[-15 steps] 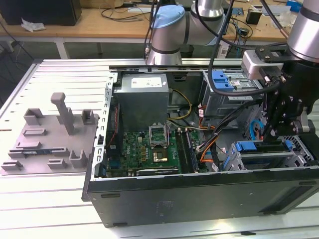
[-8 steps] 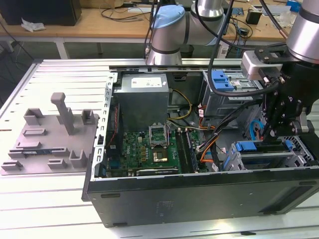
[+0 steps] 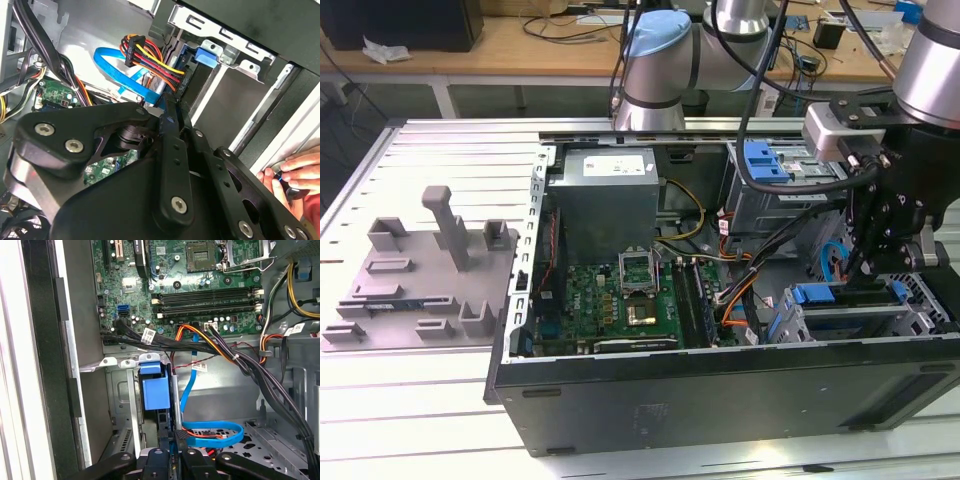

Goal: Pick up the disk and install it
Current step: 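Insert the second disk wire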

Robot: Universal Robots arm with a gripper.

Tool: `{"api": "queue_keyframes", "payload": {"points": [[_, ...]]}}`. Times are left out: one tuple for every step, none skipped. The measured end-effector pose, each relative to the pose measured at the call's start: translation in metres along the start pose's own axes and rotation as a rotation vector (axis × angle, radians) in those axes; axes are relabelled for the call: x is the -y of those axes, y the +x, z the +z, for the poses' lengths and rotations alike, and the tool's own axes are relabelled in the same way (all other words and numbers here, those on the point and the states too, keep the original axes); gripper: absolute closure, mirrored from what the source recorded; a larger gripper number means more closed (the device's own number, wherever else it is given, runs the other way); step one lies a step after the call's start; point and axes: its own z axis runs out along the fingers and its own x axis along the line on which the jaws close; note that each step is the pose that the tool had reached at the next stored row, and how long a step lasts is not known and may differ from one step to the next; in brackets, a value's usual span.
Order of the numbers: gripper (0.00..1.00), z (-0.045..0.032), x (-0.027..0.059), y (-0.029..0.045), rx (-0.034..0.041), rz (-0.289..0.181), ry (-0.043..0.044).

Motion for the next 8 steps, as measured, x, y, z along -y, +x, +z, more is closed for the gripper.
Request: {"api": "queue_keyframes", "payload": {"points": [[0.84,0.0001,0.0,-0.0002,-0.0002,-0.001,0.0],[0.84,0.0,0.0,-0.0005,-0.0006,-0.003,0.0],[0.84,0.0002,-0.0001,-0.0009,-0.0009,-0.006,0.0002],[0.84,0.0002,-0.0001,-0.0011,-0.0011,-0.008,0.0003],[0.84,0.0003,-0.0001,-0.0012,-0.0015,-0.01,0.0004],[0.84,0.0003,-0.0001,-0.0013,-0.0021,-0.012,0.0005],[0.84,0.0004,-0.0001,-0.0014,-0.0027,-0.014,0.0006],[0.84,0.0004,-0.0002,-0.0013,-0.0031,-0.015,0.0007]]}}
